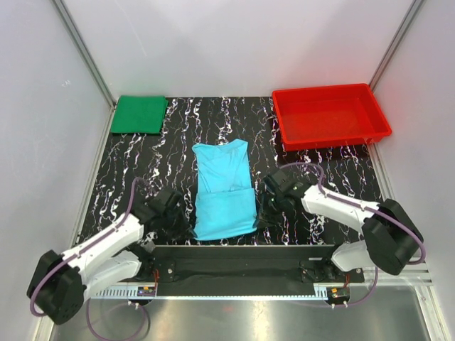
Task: Fold and stack the t-shirts
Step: Fold the tshirt
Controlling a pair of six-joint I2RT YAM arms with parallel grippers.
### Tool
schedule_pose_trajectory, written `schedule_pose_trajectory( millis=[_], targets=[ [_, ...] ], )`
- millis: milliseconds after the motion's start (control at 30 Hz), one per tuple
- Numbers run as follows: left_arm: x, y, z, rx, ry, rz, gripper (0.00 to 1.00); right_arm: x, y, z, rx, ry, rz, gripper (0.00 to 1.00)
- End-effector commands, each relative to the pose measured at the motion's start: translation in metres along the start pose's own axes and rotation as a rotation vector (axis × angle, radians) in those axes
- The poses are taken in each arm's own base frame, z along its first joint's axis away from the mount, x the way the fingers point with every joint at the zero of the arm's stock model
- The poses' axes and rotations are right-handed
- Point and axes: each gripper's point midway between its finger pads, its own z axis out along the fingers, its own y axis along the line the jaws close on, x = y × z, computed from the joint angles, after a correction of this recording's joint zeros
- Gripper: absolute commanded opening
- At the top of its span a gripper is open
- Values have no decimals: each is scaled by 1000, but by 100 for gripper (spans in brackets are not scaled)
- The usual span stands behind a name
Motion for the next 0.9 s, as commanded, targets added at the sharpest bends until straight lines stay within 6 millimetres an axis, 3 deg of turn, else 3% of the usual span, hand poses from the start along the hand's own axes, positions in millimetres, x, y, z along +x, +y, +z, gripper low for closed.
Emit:
schedule_pose_trajectory(
  millis=[0,100,133,200,333,400,433,500,533,600,633,867],
  targets=[
    [-24,-23,-13,-28,-52,76,0,-26,8,-7,30,-32,-46,0],
    [-46,-36,-18,-43,-69,98,0,-46,20,-9,10,-30,-59,0],
    [-55,-39,-20,-34,-73,95,0,-61,28,-14,-14,-49,-52,0],
    [-69,-45,-19,-37,-71,89,0,-74,28,-12,-3,-39,-63,0],
    [-120,-79,-32,19,-139,102,0,-121,46,-24,-32,-96,-81,0],
    [-141,-94,-31,31,-140,102,0,-135,45,-18,-23,-79,-86,0],
    [-147,-100,-31,46,-135,117,0,-150,57,-24,-45,-104,-100,0],
    [-169,-114,-32,65,-149,119,0,-165,60,-19,-36,-101,-117,0],
    [-178,-118,-33,78,-159,120,0,-179,72,-28,-52,-132,-135,0],
    [-197,-131,-34,102,-182,123,0,-194,75,-23,-56,-128,-140,0],
    [-205,-133,-35,111,-184,114,0,-207,86,-31,-77,-153,-148,0],
    [-255,-161,-34,175,-223,110,0,-260,103,-28,-122,-175,-145,0]
  ],
)
